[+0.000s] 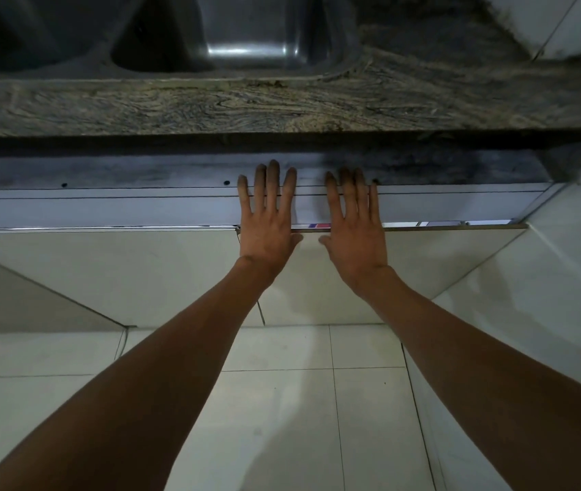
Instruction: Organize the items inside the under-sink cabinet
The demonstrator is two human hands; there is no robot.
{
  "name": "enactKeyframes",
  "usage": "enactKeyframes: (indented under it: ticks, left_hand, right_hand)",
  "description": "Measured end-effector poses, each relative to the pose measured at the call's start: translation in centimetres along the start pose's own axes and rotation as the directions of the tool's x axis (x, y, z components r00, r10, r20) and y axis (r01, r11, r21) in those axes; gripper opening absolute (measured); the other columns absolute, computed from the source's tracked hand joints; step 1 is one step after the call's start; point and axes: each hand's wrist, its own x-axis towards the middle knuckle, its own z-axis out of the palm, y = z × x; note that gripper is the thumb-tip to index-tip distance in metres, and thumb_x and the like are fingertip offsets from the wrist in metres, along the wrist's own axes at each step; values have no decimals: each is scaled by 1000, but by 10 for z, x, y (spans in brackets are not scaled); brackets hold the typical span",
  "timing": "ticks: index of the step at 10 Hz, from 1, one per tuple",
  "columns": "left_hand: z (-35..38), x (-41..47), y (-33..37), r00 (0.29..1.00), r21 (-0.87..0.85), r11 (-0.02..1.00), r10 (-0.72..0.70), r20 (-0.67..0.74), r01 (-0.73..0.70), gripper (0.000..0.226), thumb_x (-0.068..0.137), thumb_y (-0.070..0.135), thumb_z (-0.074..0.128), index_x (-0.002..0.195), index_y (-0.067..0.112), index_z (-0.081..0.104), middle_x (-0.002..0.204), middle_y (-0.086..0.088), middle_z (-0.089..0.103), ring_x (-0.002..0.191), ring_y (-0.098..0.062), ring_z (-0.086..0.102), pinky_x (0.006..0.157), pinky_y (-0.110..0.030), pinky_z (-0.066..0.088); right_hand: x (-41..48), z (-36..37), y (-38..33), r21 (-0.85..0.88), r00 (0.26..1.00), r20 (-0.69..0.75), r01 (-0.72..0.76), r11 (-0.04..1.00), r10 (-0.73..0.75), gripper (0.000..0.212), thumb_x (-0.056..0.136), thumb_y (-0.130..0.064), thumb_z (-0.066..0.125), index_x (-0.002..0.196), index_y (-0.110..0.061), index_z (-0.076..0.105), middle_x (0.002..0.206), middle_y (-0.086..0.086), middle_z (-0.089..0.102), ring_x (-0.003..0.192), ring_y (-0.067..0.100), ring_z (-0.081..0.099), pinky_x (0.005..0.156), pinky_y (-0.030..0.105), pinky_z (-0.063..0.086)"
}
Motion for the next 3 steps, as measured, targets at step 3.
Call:
enactKeyframes:
  ticks: [3]
  left_hand:
    - [5,-147,-9,868,-391,909,69,491,148,94,91,47,54,154,18,-9,161,-11,-4,149,-28,5,120,-40,15]
  right_hand:
    - [-180,-6,24,306,914,383,-264,915,136,99,88,-54,58,151,-15,-8,161,18,13,148,37,15,116,56,25]
